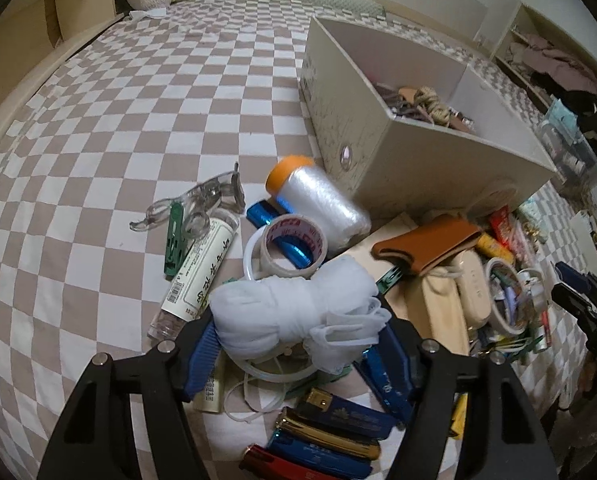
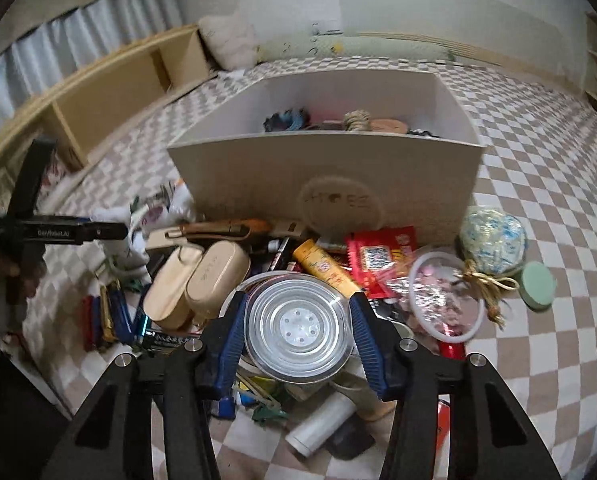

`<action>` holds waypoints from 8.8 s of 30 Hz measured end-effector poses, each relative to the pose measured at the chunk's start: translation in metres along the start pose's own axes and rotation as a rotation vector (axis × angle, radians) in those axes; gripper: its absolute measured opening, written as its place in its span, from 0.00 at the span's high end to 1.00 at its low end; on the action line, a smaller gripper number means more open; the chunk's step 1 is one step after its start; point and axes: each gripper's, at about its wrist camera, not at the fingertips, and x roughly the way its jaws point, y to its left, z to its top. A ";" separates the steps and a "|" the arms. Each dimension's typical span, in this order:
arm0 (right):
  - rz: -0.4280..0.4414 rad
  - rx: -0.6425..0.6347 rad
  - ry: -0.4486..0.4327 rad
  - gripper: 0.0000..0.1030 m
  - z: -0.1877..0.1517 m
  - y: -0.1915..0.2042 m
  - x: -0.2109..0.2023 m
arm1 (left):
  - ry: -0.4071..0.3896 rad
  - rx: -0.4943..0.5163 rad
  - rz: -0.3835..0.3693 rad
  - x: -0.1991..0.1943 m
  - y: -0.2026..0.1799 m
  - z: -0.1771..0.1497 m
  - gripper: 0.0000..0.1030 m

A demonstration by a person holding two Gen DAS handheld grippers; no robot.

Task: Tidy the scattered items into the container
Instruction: 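Close the left tool on the white mesh bundle while the right tool grasps the clear round container, then lift the white mesh bundle and clear container and carry both over the box, then lower the mesh bundle into the box and open the left tool while the right tool releases the container, then withdraw both open tools up and away from the box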

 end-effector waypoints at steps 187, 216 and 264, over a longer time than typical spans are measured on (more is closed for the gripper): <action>-0.131 -0.191 0.103 0.19 0.243 -0.087 0.088 | -0.046 0.024 -0.082 0.063 -0.109 0.231 0.07; -0.131 -0.123 -0.090 0.00 0.212 -0.022 -0.029 | -0.244 0.095 -0.009 -0.075 -0.127 0.173 0.00; -0.134 -0.129 -0.280 0.00 0.063 0.054 -0.168 | -0.438 0.198 -0.006 -0.193 -0.159 -0.006 0.00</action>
